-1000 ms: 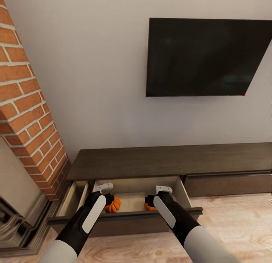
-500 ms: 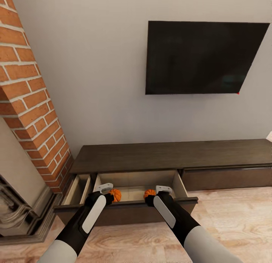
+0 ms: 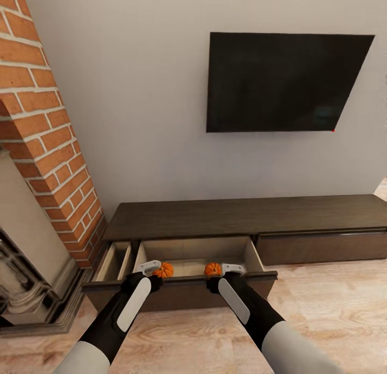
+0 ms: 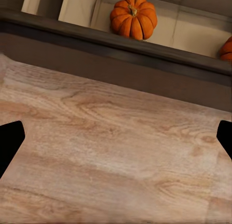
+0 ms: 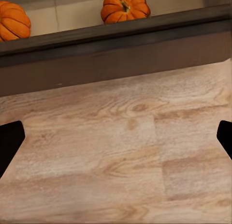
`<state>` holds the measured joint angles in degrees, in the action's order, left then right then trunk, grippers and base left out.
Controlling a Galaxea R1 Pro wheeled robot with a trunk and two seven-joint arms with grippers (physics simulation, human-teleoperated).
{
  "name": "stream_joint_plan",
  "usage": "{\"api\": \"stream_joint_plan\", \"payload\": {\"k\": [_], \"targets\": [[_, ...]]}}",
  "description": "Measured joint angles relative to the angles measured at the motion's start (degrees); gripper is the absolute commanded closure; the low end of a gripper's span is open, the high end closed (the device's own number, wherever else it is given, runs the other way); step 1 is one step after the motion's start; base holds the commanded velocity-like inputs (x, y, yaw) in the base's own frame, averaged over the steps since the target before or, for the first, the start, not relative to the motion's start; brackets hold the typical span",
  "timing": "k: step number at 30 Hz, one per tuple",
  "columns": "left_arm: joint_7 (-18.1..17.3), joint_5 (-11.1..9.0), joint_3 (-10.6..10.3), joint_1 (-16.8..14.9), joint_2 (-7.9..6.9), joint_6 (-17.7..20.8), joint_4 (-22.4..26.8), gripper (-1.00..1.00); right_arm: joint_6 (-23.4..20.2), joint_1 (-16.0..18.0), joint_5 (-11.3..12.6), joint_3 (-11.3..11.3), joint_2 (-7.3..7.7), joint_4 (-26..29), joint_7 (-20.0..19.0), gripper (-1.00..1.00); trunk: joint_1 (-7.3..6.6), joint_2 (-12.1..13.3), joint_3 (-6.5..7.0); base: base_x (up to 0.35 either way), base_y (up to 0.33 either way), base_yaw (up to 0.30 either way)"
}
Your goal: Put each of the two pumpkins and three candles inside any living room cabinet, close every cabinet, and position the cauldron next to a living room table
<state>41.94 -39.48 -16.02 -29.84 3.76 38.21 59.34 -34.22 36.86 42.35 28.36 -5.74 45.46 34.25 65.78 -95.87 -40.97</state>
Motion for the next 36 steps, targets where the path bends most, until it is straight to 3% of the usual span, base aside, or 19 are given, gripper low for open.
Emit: {"api": "stream_joint_plan", "payload": {"k": [19,25,36], "targets": [[0.0,0.0,0.0,0.0,0.04,0.0,0.0,-1.0,0.0,0.0,0.0,0.0,-0.01,0.0,0.0,-1.0,-0.01,0.0,0.0,-0.212,0.0,0.0],[0.0,0.0,0.0,0.0,0.04,0.0,0.0,-1.0,0.0,0.0,0.0,0.0,-0.01,0.0,0.0,-1.0,1.3,-2.4,-1.07,-0.162,0.0,0.0],[0.0,0.2,-0.4,0.0,0.04,-0.1,1.4,-1.0,0.0,0.0,0.0,0.0,-0.01,-0.1,-0.1,-1.0,1.51,-2.8,-1.25,-0.021,0.0,0.0]]}}
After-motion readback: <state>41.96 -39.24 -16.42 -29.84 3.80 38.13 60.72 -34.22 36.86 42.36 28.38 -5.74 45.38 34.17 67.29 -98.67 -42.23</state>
